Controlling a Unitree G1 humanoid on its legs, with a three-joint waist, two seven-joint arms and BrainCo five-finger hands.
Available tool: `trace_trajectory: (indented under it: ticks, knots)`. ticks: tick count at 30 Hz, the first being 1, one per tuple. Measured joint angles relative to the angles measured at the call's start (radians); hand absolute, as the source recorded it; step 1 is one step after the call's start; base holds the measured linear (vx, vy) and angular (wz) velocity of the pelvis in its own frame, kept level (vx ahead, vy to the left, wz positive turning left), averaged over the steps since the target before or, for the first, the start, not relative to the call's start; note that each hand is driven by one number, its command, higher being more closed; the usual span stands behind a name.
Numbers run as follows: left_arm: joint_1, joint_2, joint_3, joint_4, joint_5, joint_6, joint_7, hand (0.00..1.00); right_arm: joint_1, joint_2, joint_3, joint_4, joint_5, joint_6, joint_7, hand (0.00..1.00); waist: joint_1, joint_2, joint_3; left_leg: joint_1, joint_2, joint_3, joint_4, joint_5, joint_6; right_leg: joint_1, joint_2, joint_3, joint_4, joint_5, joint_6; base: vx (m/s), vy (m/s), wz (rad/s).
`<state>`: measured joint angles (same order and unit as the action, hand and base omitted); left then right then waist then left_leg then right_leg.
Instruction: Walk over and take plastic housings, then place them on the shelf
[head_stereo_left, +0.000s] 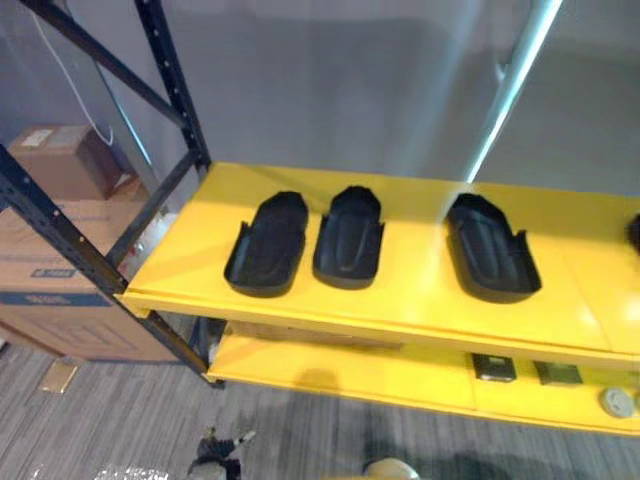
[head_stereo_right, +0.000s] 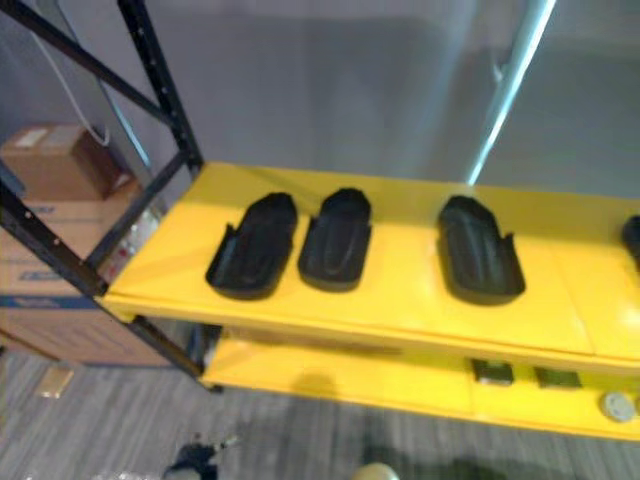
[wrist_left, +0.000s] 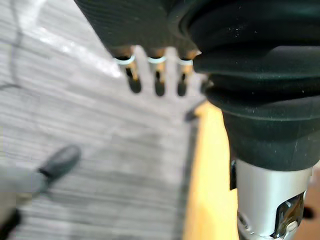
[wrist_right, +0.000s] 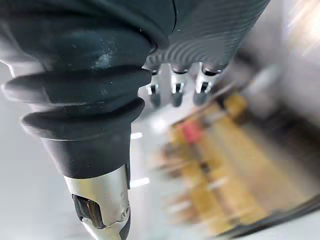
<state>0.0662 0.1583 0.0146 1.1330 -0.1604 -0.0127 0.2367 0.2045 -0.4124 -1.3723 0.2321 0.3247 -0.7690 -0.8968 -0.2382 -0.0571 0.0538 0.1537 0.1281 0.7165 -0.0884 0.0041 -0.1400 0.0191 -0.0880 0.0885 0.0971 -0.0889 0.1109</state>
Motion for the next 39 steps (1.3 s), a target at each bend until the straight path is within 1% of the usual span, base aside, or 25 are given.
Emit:
trace_trajectory:
  ticks: [2, 3, 4, 5, 6, 7, 8, 9, 11, 12, 13, 14, 16, 17, 19, 20, 22, 23, 25, 27, 29, 31, 33, 37, 39]
  knots:
    - [0.024, 0.009, 0.000, 0.014, 0.002, 0.001, -0.007, 0.00, -0.035, -0.037, 0.058, -0.079, -0.038, -0.022, 0.069, 0.00, 0.000, -0.015, -0.011, -0.002, 0.000, 0.000, 0.000, 0.004, 0.002, -0.002, 0.000, 0.000, -0.003, 0.002, 0.001, -0.07, -0.027, -0.03]
    - [0.049, 0.013, 0.002, 0.021, 0.005, 0.002, -0.012, 0.00, -0.066, -0.069, 0.153, -0.155, -0.065, -0.021, 0.159, 0.00, 0.001, -0.030, -0.025, -0.005, -0.001, -0.001, 0.000, 0.005, 0.001, -0.005, 0.000, -0.001, -0.006, 0.005, 0.002, -0.07, -0.023, 0.03]
    - [0.059, 0.013, 0.004, 0.025, 0.005, 0.002, -0.014, 0.00, -0.076, -0.083, 0.193, -0.184, -0.064, -0.020, 0.201, 0.00, 0.003, -0.035, -0.037, -0.012, -0.002, -0.003, 0.000, 0.005, 0.001, -0.010, -0.001, -0.003, -0.008, 0.007, 0.003, -0.05, -0.020, 0.09]
    - [0.076, 0.015, 0.020, 0.024, 0.006, -0.001, -0.014, 0.00, -0.114, -0.119, 0.290, -0.255, -0.059, -0.007, 0.317, 0.00, 0.012, -0.048, -0.058, -0.028, -0.004, -0.010, 0.000, 0.007, 0.003, -0.016, -0.003, -0.005, -0.017, 0.017, 0.008, -0.02, -0.012, 0.14]
    - [0.083, 0.020, 0.024, 0.026, 0.009, -0.001, -0.014, 0.00, -0.132, -0.133, 0.324, -0.287, -0.056, 0.002, 0.357, 0.00, 0.017, -0.051, -0.064, -0.035, -0.005, -0.016, -0.001, 0.009, 0.005, -0.016, -0.004, -0.008, -0.021, 0.020, 0.007, -0.01, -0.007, 0.18]
    - [0.083, 0.025, 0.027, 0.025, 0.013, -0.002, -0.014, 0.00, -0.160, -0.162, 0.381, -0.339, -0.040, 0.017, 0.421, 0.00, 0.028, -0.057, -0.068, -0.041, -0.006, -0.021, -0.001, 0.010, 0.007, -0.017, -0.006, -0.014, -0.024, 0.026, 0.008, -0.01, 0.006, 0.22]
    - [0.087, 0.025, 0.051, 0.025, 0.015, -0.003, -0.014, 0.00, -0.198, -0.213, 0.458, -0.399, -0.016, 0.048, 0.496, 0.00, 0.038, -0.062, -0.074, -0.052, -0.006, -0.031, -0.001, 0.012, 0.010, -0.018, -0.009, -0.030, -0.030, 0.035, 0.011, -0.01, 0.007, 0.24]
    - [0.090, 0.025, 0.059, 0.025, 0.015, -0.005, -0.013, 0.00, -0.222, -0.244, 0.498, -0.420, -0.011, 0.067, 0.527, 0.00, 0.044, -0.063, -0.075, -0.054, -0.006, -0.040, -0.001, 0.013, 0.011, -0.016, -0.009, -0.038, -0.033, 0.040, 0.010, -0.02, 0.014, 0.34]
    - [0.103, 0.028, 0.101, 0.022, 0.024, -0.009, -0.012, 0.00, -0.343, -0.387, 0.670, -0.463, 0.018, 0.151, 0.623, 0.00, 0.066, -0.070, -0.082, -0.073, -0.007, -0.072, -0.001, 0.017, 0.017, -0.015, -0.014, -0.070, -0.033, 0.044, 0.012, 0.00, 0.015, 0.39]
    - [0.107, 0.030, 0.105, 0.022, 0.026, -0.009, -0.012, 0.00, -0.388, -0.423, 0.722, -0.463, 0.029, 0.171, 0.645, 0.00, 0.070, -0.074, -0.083, -0.079, -0.008, -0.079, -0.001, 0.018, 0.019, -0.015, -0.015, -0.080, -0.033, 0.044, 0.013, 0.00, 0.017, 0.47]
    - [0.117, 0.028, 0.131, 0.013, 0.032, -0.008, -0.012, 0.00, -0.503, -0.502, 0.841, -0.462, 0.051, 0.223, 0.688, 0.00, 0.080, -0.075, -0.085, -0.087, -0.005, -0.109, -0.003, 0.031, 0.029, -0.015, -0.019, -0.105, -0.035, 0.055, 0.002, 0.01, 0.035, 0.43]
    - [0.123, 0.027, 0.133, 0.004, 0.041, -0.008, -0.012, 0.00, -0.575, -0.538, 0.916, -0.460, 0.051, 0.257, 0.699, 0.00, 0.091, -0.074, -0.084, -0.088, -0.001, -0.122, -0.003, 0.037, 0.030, -0.012, -0.014, -0.122, -0.036, 0.064, -0.006, 0.01, 0.034, 0.43]
    - [0.126, 0.025, 0.133, 0.000, 0.045, -0.007, -0.012, 0.00, -0.682, -0.575, 1.032, -0.462, 0.051, 0.300, 0.707, 0.00, 0.112, -0.068, -0.079, -0.088, 0.000, -0.151, -0.003, 0.040, 0.032, 0.004, -0.014, -0.153, -0.037, 0.067, -0.009, 0.00, 0.027, 0.48]
    - [0.128, 0.021, 0.131, -0.017, 0.046, -0.006, -0.012, 0.00, -0.771, -0.581, 1.119, -0.463, 0.050, 0.349, 0.723, 0.00, 0.128, -0.066, -0.081, -0.089, 0.000, -0.184, -0.002, 0.044, 0.035, 0.021, -0.015, -0.183, -0.037, 0.072, -0.016, 0.01, 0.023, 0.62]
    - [0.130, 0.016, 0.131, -0.023, 0.049, -0.006, -0.012, 0.00, -0.843, -0.581, 1.203, -0.464, 0.049, 0.393, 0.731, 0.00, 0.151, -0.054, -0.090, -0.099, 0.000, -0.206, -0.002, 0.051, 0.043, 0.023, -0.014, -0.206, -0.039, 0.081, -0.029, 0.01, 0.042, 0.50]
    - [0.128, 0.012, 0.131, -0.025, 0.051, -0.004, -0.013, 0.00, -0.903, -0.577, 1.272, -0.473, 0.039, 0.439, 0.746, 0.00, 0.162, -0.050, -0.089, -0.110, -0.005, -0.229, -0.002, 0.057, 0.048, 0.028, -0.018, -0.228, -0.041, 0.085, -0.032, 0.00, 0.055, 0.39]
    - [0.126, 0.007, 0.131, -0.029, 0.051, -0.003, -0.013, 0.00, -0.941, -0.565, 1.341, -0.489, 0.013, 0.472, 0.748, 0.00, 0.174, -0.043, -0.090, -0.118, -0.008, -0.243, -0.002, 0.061, 0.053, 0.037, -0.020, -0.235, -0.058, 0.095, -0.043, -0.01, 0.042, 0.29]
    - [0.126, 0.007, 0.131, -0.031, 0.051, -0.003, -0.013, 0.00, -0.970, -0.539, 1.388, -0.504, -0.016, 0.498, 0.757, 0.00, 0.180, -0.042, -0.090, -0.121, -0.011, -0.250, -0.002, 0.067, 0.057, 0.041, -0.022, -0.253, -0.064, 0.096, -0.043, -0.04, 0.031, 0.16]
    - [0.122, 0.004, 0.131, -0.031, 0.051, -0.002, -0.014, 0.00, -0.985, -0.487, 1.444, -0.532, -0.050, 0.527, 0.784, 0.00, 0.196, -0.040, -0.088, -0.122, -0.015, -0.255, -0.002, 0.073, 0.060, 0.049, -0.021, -0.258, -0.075, 0.096, -0.043, -0.06, 0.016, 0.11]
    - [0.114, -0.005, 0.128, -0.031, 0.053, -0.002, -0.015, 0.00, -0.985, -0.423, 1.513, -0.573, -0.139, 0.568, 0.816, 0.00, 0.200, -0.030, -0.087, -0.131, -0.015, -0.273, -0.002, 0.084, 0.060, 0.053, -0.019, -0.281, -0.078, 0.088, -0.053, -0.10, 0.006, 0.19]
    - [0.101, -0.008, 0.127, -0.031, 0.057, -0.002, -0.015, 0.00, -0.983, -0.382, 1.558, -0.597, -0.180, 0.590, 0.855, 0.00, 0.208, -0.021, -0.081, -0.141, -0.017, -0.281, -0.002, 0.095, 0.063, 0.051, -0.020, -0.285, -0.081, 0.073, -0.058, -0.12, 0.002, 0.11]
    - [0.091, -0.011, 0.125, -0.031, 0.062, -0.001, -0.017, 0.00, -0.959, -0.350, 1.598, -0.618, -0.225, 0.602, 0.893, 0.00, 0.217, -0.022, -0.080, -0.145, -0.020, -0.288, -0.003, 0.106, 0.059, 0.052, -0.029, -0.286, -0.078, 0.041, -0.043, -0.15, 0.002, 0.13]
    - [0.091, -0.019, 0.118, -0.031, 0.066, -0.002, -0.020, 0.00, -0.914, -0.326, 1.635, -0.638, -0.272, 0.613, 0.925, 0.00, 0.222, -0.005, -0.077, -0.145, -0.016, -0.303, -0.003, 0.112, 0.052, 0.047, -0.024, -0.305, -0.059, 0.023, -0.046, -0.11, 0.005, 0.18]
    - [0.115, -0.020, 0.109, -0.031, 0.092, -0.002, -0.021, 0.00, -0.782, -0.277, 1.751, -0.682, -0.311, 0.620, 1.002, 0.00, 0.230, 0.006, -0.084, -0.157, -0.008, -0.328, -0.003, 0.121, 0.050, 0.042, -0.018, -0.307, -0.057, 0.019, -0.041, -0.03, 0.000, 0.05]
    - [0.118, -0.012, 0.092, -0.031, 0.095, -0.002, -0.021, 0.00, -0.735, -0.246, 1.829, -0.688, -0.311, 0.621, 1.059, 0.00, 0.234, 0.002, -0.083, -0.157, -0.009, -0.328, -0.003, 0.125, 0.052, 0.042, -0.019, -0.306, -0.057, 0.019, -0.041, 0.00, 0.000, 0.00]
